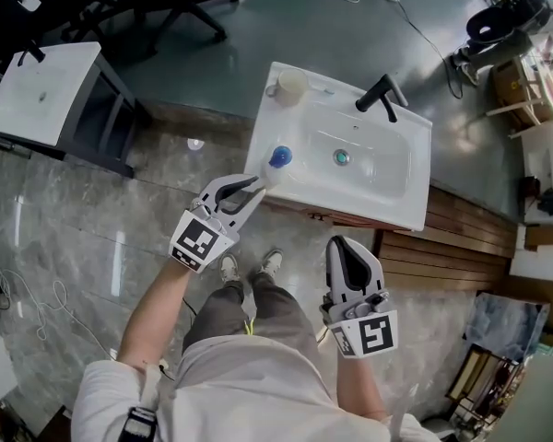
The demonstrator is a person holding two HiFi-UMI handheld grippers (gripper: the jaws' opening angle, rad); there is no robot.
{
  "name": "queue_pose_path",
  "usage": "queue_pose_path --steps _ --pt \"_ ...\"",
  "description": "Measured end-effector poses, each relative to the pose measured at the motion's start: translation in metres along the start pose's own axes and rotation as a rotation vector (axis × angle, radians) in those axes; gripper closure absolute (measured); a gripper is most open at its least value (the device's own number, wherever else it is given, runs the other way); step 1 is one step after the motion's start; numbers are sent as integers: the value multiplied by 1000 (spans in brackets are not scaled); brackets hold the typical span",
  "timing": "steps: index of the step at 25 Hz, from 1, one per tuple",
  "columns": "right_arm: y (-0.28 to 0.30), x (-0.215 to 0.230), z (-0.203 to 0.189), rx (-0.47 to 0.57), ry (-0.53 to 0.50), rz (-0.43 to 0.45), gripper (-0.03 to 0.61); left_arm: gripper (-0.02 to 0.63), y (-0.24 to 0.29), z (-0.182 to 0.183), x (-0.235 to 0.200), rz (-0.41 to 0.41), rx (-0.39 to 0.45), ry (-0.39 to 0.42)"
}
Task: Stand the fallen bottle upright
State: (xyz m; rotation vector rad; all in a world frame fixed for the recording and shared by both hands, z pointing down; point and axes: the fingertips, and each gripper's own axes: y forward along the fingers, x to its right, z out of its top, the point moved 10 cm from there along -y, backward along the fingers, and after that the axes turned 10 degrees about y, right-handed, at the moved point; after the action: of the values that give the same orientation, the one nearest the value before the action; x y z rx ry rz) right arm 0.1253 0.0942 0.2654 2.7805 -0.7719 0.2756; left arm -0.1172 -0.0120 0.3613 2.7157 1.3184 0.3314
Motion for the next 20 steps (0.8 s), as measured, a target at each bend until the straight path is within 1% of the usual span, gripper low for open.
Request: queue_pose_path --steps 2,4,7,11,16,20 --pt "-3 0 5 6 -3 7 537 542 0 10 3 10 -4 30" --pt "-4 0 10 15 -9 17 537 567 -1 20 4 40 -2 44" --pt "-7 1 18 30 -19 33 537 595 -6 35 3 133 -5 43" --pt "-9 5 30 47 -28 57 537 595 -17 57 4 260 -26 40" --pt "-7 5 37 54 -39 103 537 597 -41 84 6 362 -17 74" --pt "-8 7 45 59 -53 121 537 597 -67 112 7 441 17 67"
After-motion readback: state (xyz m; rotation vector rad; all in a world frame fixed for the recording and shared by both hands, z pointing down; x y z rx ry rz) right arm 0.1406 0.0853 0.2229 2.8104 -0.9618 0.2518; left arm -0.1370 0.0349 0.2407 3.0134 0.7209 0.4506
